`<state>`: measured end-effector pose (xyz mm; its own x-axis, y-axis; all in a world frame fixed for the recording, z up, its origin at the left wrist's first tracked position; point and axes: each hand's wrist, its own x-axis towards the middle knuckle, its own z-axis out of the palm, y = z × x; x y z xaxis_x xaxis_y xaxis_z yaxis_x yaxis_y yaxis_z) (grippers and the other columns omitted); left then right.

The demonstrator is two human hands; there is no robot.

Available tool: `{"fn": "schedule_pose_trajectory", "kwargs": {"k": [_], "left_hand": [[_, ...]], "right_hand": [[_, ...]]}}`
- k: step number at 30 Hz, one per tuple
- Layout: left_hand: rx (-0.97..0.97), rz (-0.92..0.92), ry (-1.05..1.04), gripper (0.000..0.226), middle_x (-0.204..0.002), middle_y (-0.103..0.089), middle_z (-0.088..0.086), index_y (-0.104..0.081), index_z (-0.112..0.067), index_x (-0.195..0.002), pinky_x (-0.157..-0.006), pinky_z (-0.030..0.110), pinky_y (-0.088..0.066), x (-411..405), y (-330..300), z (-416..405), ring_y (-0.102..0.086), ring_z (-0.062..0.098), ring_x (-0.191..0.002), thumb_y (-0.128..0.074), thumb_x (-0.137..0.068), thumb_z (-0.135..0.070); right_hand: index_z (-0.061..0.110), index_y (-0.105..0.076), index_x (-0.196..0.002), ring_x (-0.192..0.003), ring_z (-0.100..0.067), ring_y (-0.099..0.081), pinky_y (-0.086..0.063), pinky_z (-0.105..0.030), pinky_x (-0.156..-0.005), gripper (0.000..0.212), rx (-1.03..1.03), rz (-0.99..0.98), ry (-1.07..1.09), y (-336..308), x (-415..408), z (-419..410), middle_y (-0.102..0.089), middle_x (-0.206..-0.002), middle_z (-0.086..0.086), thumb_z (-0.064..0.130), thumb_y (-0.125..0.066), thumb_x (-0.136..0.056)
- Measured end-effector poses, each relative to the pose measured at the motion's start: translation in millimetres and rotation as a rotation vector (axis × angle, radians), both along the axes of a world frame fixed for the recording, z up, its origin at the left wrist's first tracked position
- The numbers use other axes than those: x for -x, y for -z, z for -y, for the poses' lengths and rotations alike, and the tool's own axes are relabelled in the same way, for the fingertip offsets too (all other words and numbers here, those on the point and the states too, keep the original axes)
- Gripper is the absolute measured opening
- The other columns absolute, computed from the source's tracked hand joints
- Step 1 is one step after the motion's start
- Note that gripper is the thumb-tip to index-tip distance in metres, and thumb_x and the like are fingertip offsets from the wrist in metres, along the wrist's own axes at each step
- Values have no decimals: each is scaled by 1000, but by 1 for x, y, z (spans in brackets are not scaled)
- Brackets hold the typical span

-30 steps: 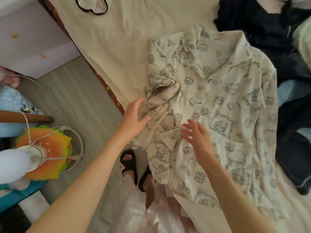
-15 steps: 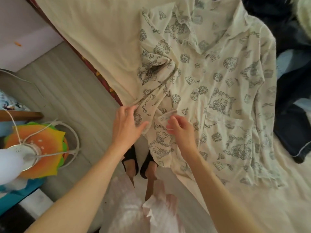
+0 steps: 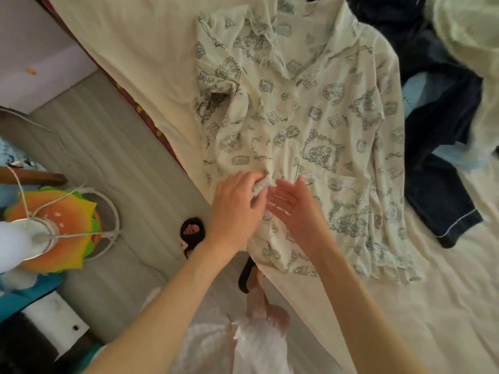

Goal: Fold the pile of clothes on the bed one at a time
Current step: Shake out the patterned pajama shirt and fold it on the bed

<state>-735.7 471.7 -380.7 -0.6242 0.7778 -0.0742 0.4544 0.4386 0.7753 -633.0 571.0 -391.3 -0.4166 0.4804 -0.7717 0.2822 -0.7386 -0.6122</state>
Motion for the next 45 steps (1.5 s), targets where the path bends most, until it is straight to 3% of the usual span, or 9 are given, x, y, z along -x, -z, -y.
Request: {"fn": "schedule_pose_trajectory", "kwargs": {"k": [5,9,12,18,21,26,35,41,45], "left_hand": [[176,468,287,36,-130,-52,-5,-52,-20,-131,-108,30,-31,-43,3,-38,-43,9,-122,-49,-96,-20],[135,524,-23,28,-124,-55,-9,-57,-22,-121,-101,22,-39,-42,24,-24,-50,4,-116,-47,-96,-16],[174,522,-287,28,-119,-57,-8,-56,-19,-121,-87,10,-39,-30,45,-9,-53,6,-108,-49,-95,-11],[138,697,-352,45,-111,-51,-16,-44,-22,-131,-79,11,-41,-27,62,-26,-52,-7,-96,-62,-89,-24],[135,739,-350,46,-108,-49,-21,-44,-23,-131,-83,17,-43,-38,62,-35,-52,-3,-97,-62,-89,-22],[198,585,-494,22,-102,-54,-14,-54,-22,-112,-70,12,-40,-30,72,-16,-53,3,-93,-56,-92,-14],[420,654,-546,54,-123,-49,-5,-41,-13,-136,-88,29,-40,20,121,31,-47,12,-106,-62,-89,-31],[520,500,-609,31,-111,-61,7,-59,-5,-115,-79,26,-40,6,132,44,-53,14,-89,-53,-95,-28],[345,499,-754,27,-101,-53,7,-47,-7,-114,-66,22,-36,13,110,81,-50,15,-83,-35,-101,-27]], "right_hand": [[5,-58,-109,-88,-23,-63,-47,-35,-88,62,70,-89,-39,-7,-39,-46,-65,-92,-10,59,-34,-90],[12,-51,-129,-114,-31,-57,-47,-42,-98,59,39,168,-130,7,-52,-67,-58,-121,-21,56,-44,-90],[10,-58,-104,-78,-13,-70,-57,-27,-70,25,-65,264,-229,18,-49,-68,-68,-94,-9,31,-59,-91],[13,-64,-92,-79,-16,-68,-57,-35,-77,6,-297,174,-64,6,-45,-97,-70,-83,2,11,-58,-91],[14,-66,-94,-81,-19,-65,-56,-36,-78,8,-430,197,-8,-3,-55,-123,-67,-87,-3,12,-59,-92],[8,-40,-137,-85,-14,-57,-50,-26,-69,45,-303,459,110,15,-71,-146,-58,-111,-7,20,-52,-96],[6,-53,-128,-125,-32,-44,-37,-46,-103,43,-1200,605,-633,37,-69,-35,-49,-133,-15,25,-61,-91],[23,-21,-150,-147,-25,-1,0,-46,-118,62,-1086,706,-1138,64,-86,-1,-10,-159,-6,39,-46,-96],[26,-12,-152,-147,-25,3,0,-46,-119,64,-1055,752,-1240,66,-95,-5,-4,-160,-4,34,-44,-97]]}}
